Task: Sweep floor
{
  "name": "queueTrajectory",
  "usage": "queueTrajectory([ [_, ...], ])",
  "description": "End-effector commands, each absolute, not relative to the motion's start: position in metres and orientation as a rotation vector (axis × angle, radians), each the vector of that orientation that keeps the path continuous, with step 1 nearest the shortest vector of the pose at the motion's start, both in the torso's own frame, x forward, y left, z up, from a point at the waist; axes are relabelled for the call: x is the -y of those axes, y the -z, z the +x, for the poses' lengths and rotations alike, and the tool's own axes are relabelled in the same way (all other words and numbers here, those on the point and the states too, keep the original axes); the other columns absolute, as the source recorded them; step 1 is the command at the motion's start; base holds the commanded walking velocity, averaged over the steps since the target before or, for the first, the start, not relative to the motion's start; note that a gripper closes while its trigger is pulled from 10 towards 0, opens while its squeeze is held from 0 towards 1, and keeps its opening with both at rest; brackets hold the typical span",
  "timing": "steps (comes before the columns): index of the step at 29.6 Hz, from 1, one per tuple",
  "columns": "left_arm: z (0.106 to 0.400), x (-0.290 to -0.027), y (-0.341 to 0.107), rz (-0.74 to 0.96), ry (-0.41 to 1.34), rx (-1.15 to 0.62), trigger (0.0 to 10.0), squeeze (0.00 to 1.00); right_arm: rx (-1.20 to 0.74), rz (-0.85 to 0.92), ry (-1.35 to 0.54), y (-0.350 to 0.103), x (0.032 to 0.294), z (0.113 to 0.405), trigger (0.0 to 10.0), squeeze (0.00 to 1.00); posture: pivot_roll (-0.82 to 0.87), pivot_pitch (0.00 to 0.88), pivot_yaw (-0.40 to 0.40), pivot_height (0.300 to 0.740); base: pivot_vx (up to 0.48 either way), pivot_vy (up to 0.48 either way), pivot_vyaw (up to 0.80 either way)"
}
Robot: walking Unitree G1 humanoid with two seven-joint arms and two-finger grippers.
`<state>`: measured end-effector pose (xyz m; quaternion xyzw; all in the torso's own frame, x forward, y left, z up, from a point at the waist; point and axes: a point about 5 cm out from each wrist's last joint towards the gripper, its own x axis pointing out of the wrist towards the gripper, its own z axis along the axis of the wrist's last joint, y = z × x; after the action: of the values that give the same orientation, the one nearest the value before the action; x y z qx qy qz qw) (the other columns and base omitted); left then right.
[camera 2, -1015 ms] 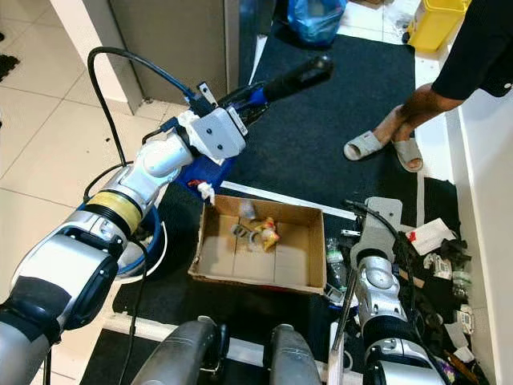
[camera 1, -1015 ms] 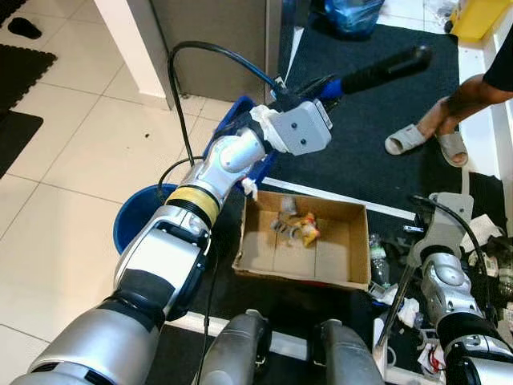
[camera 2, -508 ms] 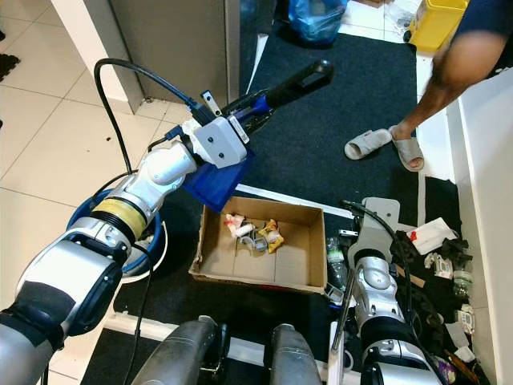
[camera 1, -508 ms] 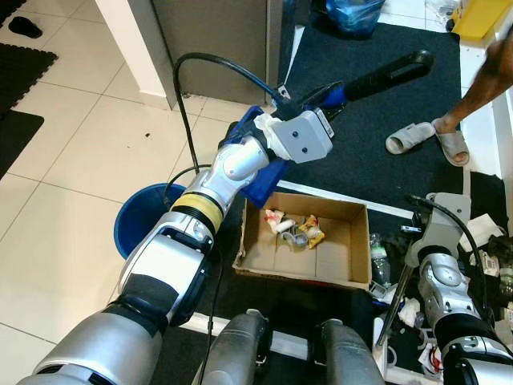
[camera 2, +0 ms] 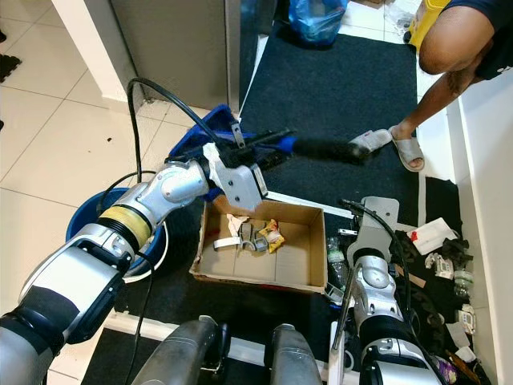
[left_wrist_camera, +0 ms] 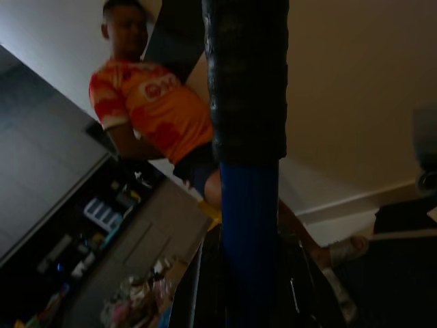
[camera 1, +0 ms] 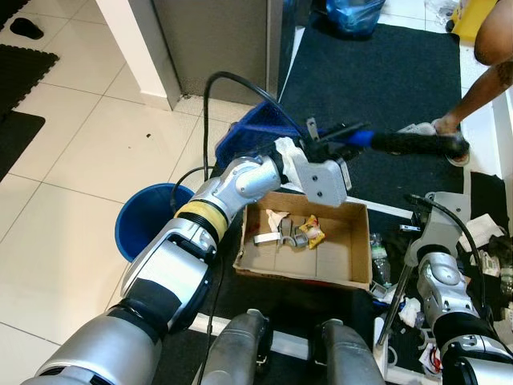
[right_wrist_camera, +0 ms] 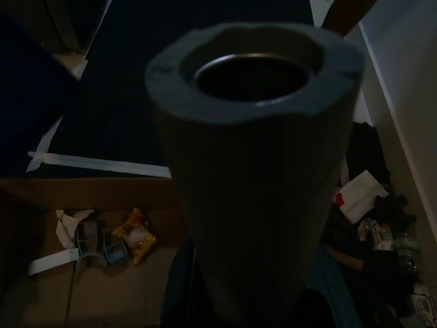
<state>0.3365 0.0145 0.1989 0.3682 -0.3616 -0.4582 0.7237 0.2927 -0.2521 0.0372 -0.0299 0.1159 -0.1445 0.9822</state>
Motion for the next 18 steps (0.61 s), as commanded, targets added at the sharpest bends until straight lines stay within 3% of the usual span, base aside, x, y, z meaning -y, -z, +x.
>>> queueTrajectory([
  [1,0.330,-0.009,-0.203,0.819,1.031,0.869,10.0,0.00,-0.319,-0.019,0.309,-0.019,0.251,0.281,10.0,0.00,0.14,0.191,0.059,0.740,0.000,0.000,0.00],
  [8,0.327,-0.007,-0.201,0.832,1.045,0.893,10.0,0.00,-0.318,-0.021,0.306,-0.020,0.250,0.283,10.0,0.00,0.14,0.188,0.056,0.740,0.000,0.000,0.00],
  [13,0.345,-0.021,-0.206,0.498,0.860,0.719,10.0,0.00,-0.318,-0.023,0.301,-0.022,0.250,0.286,10.0,0.00,0.13,0.162,0.051,0.740,0.000,0.000,0.00],
  [18,0.358,-0.036,-0.205,0.306,0.756,0.608,10.0,0.00,-0.316,-0.023,0.299,-0.023,0.250,0.288,10.0,0.00,0.13,0.155,0.049,0.740,0.000,0.000,0.00],
])
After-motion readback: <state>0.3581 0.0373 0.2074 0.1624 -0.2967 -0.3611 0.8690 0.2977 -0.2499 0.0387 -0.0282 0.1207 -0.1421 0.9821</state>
